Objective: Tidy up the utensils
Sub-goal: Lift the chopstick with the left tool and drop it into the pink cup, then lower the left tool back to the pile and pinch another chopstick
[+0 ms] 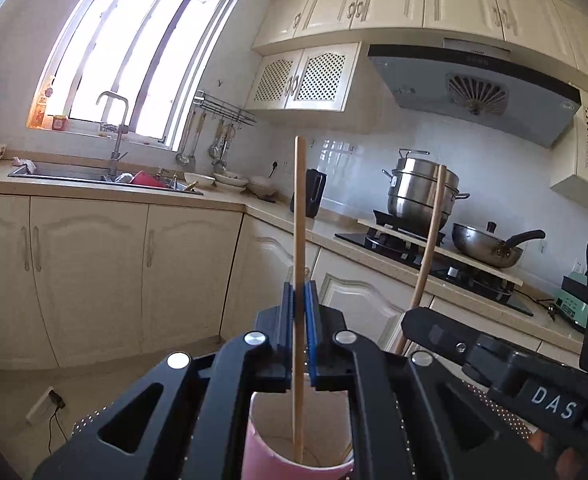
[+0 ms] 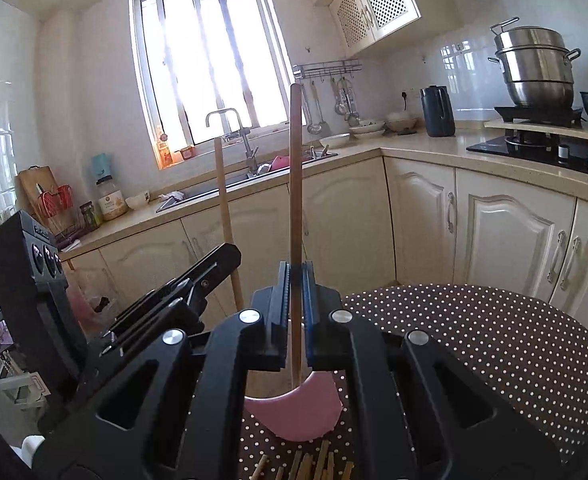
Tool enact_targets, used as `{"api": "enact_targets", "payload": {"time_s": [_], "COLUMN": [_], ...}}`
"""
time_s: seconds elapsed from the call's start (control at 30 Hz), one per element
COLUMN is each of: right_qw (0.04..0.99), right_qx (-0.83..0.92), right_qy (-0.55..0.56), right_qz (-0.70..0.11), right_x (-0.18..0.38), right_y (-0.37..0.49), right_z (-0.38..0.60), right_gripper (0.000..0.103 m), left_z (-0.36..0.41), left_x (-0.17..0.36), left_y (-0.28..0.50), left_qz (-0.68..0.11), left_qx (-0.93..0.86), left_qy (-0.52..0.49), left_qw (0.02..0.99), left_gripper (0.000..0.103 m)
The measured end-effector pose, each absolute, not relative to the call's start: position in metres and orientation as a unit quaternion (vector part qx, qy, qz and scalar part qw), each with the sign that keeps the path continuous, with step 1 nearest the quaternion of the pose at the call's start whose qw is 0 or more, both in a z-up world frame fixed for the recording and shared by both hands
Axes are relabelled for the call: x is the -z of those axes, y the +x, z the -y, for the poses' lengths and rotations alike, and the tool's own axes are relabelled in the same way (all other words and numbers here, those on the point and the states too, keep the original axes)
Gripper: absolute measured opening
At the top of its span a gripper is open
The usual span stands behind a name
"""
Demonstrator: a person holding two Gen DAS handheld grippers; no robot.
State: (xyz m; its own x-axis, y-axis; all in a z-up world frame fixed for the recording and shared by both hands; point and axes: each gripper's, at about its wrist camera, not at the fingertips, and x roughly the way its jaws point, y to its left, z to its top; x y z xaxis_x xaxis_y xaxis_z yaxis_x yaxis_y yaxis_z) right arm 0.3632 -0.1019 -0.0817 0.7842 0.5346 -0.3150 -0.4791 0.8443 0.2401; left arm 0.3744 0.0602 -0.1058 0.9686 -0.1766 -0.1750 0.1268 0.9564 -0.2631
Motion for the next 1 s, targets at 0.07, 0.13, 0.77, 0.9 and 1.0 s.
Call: {"api": "enact_targets", "payload": {"time_s": [0.07, 0.13, 0.77, 0.9, 1.0], "right_qw": [0.942, 0.942, 0.955, 0.957, 0.956], "right_qx": [-0.265, -0.263, -0.212, -0.207, -0.202], "right_qy": [0.077, 0.077, 0.081, 0.068, 0.062], "right_qz": [-0.191, -0.194, -0.191, -0.193, -0.203], "right_x": [0.083, 0.083, 0.063, 0.061, 0.064], "right_y": [0.36, 0.356, 0.3, 0.284, 0.275], "right_z": [0.104, 0.104, 0.139, 0.146, 0.153], "right_gripper": [0.007, 0.007, 0.053, 0.053, 0.053], "left_z": [-0.06, -0.063, -0.07, -0.064, -0.055], "left_x": [0.108, 0.108, 0.09, 0.091, 0.095], "left_y": [0.369, 0.364, 0.294, 0.282, 0.275], "left_qz": [-0.108, -0.119, -0.155, -0.18, -0.206], "left_qx": [0.076, 0.073, 0.059, 0.059, 0.055], "left_qy": [-0.12, -0.119, -0.108, -0.097, -0.075], "left_qw": [0.984, 0.983, 0.98, 0.977, 0.974], "left_gripper": [0.007, 0.029, 0.072, 0.072, 0.072]}}
